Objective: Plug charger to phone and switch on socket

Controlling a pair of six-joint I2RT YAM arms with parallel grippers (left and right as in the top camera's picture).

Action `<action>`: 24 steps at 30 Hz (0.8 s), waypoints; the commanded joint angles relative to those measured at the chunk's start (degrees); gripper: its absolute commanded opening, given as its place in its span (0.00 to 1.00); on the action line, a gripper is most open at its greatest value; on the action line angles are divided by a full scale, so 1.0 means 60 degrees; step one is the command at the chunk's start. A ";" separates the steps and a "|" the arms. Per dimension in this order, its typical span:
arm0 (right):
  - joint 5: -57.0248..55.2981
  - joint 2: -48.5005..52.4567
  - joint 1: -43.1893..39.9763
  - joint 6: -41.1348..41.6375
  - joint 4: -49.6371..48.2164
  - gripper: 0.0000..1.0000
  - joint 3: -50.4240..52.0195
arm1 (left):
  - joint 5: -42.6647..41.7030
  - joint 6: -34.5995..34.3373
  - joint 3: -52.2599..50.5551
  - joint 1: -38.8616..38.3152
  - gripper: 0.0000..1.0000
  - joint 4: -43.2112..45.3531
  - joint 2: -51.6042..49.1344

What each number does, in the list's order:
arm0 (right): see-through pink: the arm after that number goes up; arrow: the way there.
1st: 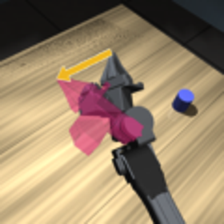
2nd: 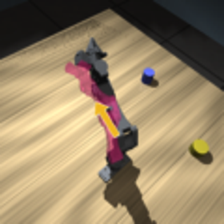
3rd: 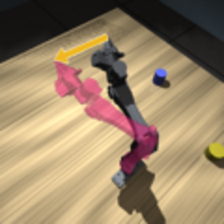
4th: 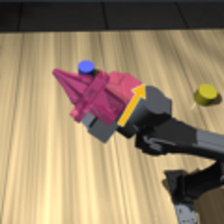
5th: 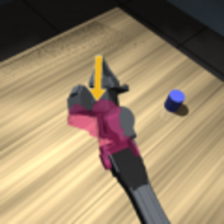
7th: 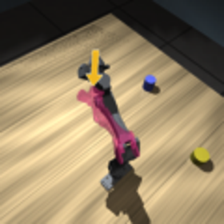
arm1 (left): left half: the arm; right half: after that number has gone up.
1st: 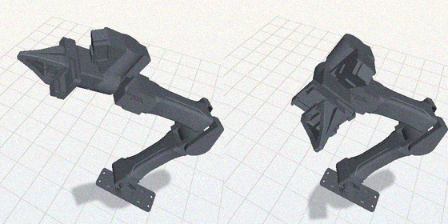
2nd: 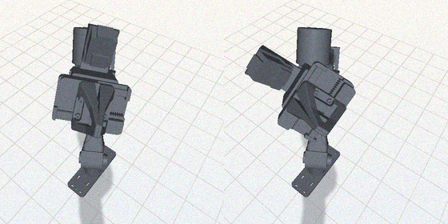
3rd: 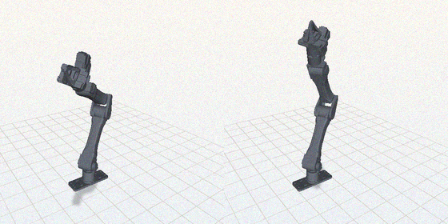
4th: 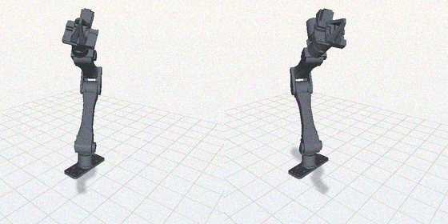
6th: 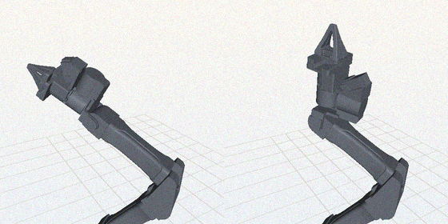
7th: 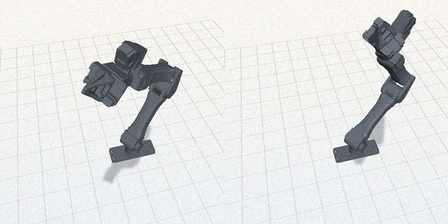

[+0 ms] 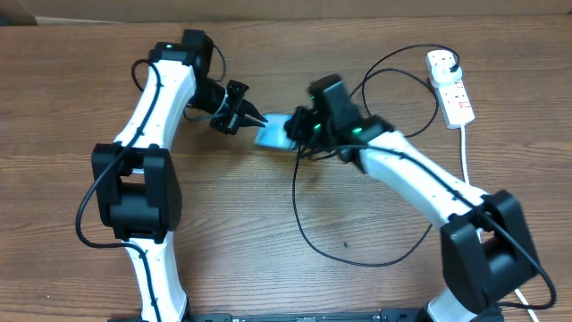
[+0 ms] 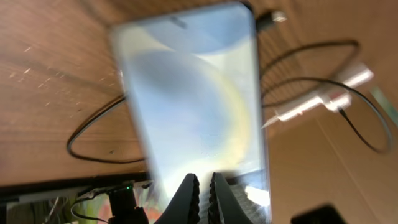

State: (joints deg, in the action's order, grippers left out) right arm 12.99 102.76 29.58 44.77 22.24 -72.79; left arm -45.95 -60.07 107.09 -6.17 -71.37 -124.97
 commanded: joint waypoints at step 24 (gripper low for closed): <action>-0.0193 -0.1752 -0.1060 0.6007 -0.2138 0.04 -0.0255 | -0.2492 0.3446 0.0073 0.0182 0.28 0.3563 0.0226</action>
State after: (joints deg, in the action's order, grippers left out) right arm 12.34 93.71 22.65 74.00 12.93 -72.73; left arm -60.88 -38.57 107.20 -3.77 -49.63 -124.84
